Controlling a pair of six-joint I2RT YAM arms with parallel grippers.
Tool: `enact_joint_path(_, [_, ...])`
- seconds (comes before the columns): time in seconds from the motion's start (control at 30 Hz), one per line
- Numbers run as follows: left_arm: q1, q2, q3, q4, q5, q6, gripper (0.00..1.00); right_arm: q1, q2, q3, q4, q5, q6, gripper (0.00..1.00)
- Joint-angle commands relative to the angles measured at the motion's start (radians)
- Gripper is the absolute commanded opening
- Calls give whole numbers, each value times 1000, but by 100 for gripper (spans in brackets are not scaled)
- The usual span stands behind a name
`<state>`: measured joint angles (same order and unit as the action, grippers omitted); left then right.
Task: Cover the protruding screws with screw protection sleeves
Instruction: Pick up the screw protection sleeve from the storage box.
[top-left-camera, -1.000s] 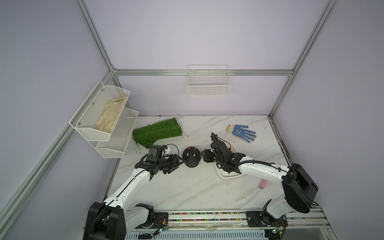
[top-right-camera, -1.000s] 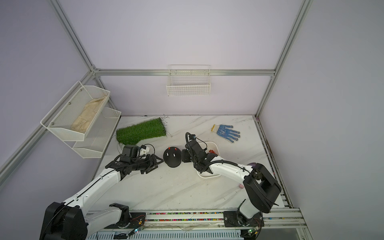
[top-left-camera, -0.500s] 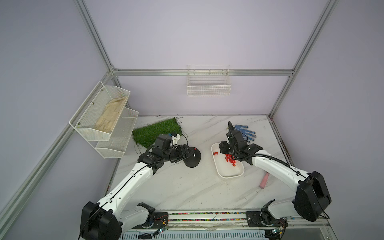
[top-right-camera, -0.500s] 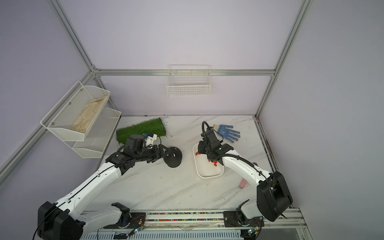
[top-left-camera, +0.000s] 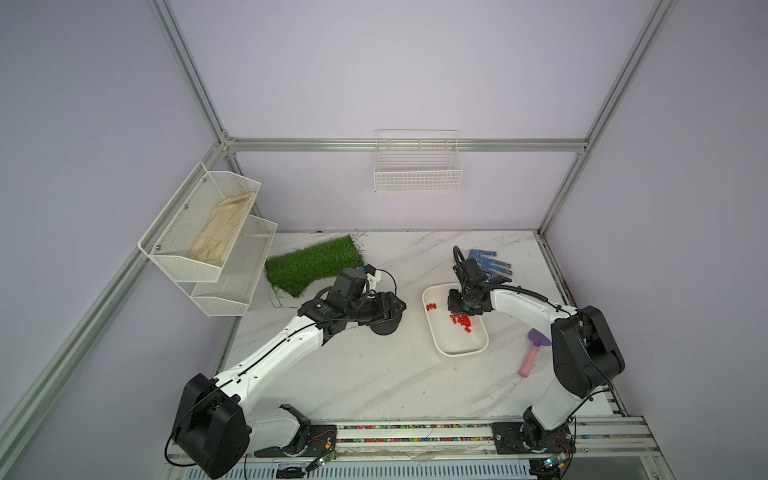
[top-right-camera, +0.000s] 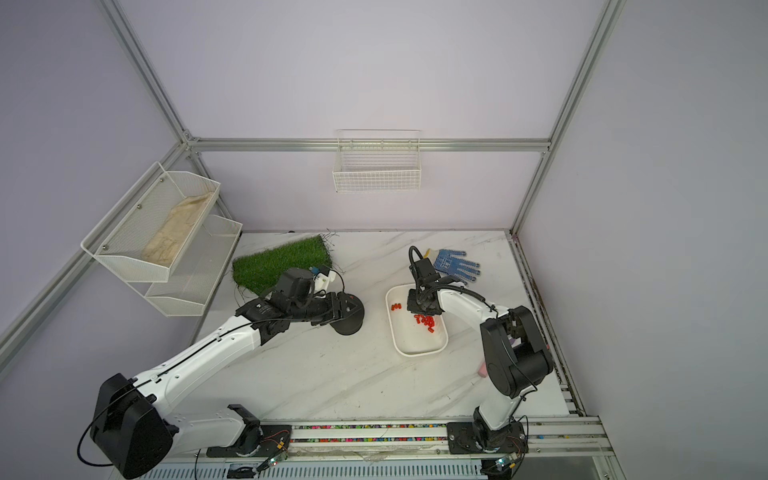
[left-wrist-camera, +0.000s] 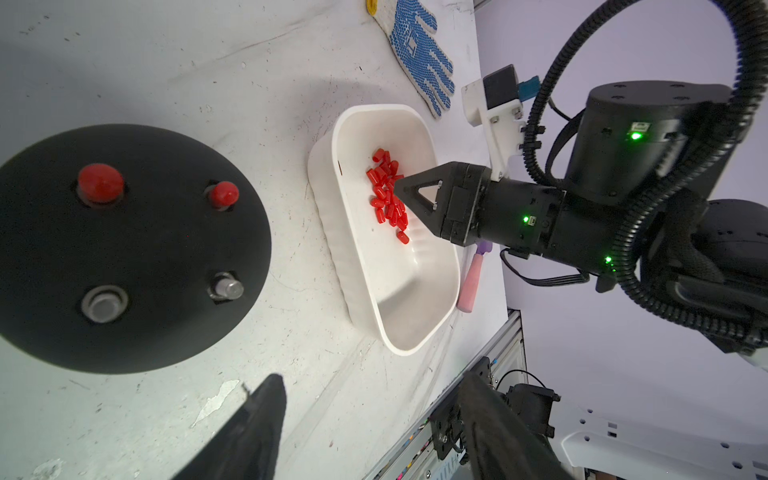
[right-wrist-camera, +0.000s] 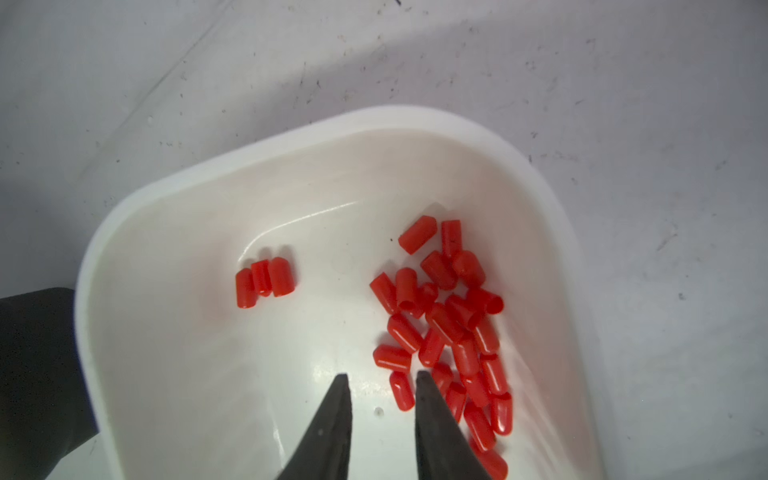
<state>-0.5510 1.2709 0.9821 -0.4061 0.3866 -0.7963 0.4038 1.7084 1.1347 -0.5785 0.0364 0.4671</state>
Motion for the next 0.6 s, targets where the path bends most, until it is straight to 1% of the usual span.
enact_joint_path(0.0, [-2, -1, 53, 41, -10, 20, 67, -5, 19, 33, -23, -17, -21, 28])
enact_joint_path(0.2, [-2, -1, 42, 47, -14, 20, 67, -4, 50, 37, -40, -25, -17, 27])
enact_joint_path(0.57, [-3, -10, 14, 62, -17, 8, 67, -4, 33, 4, -68, -25, -15, 25])
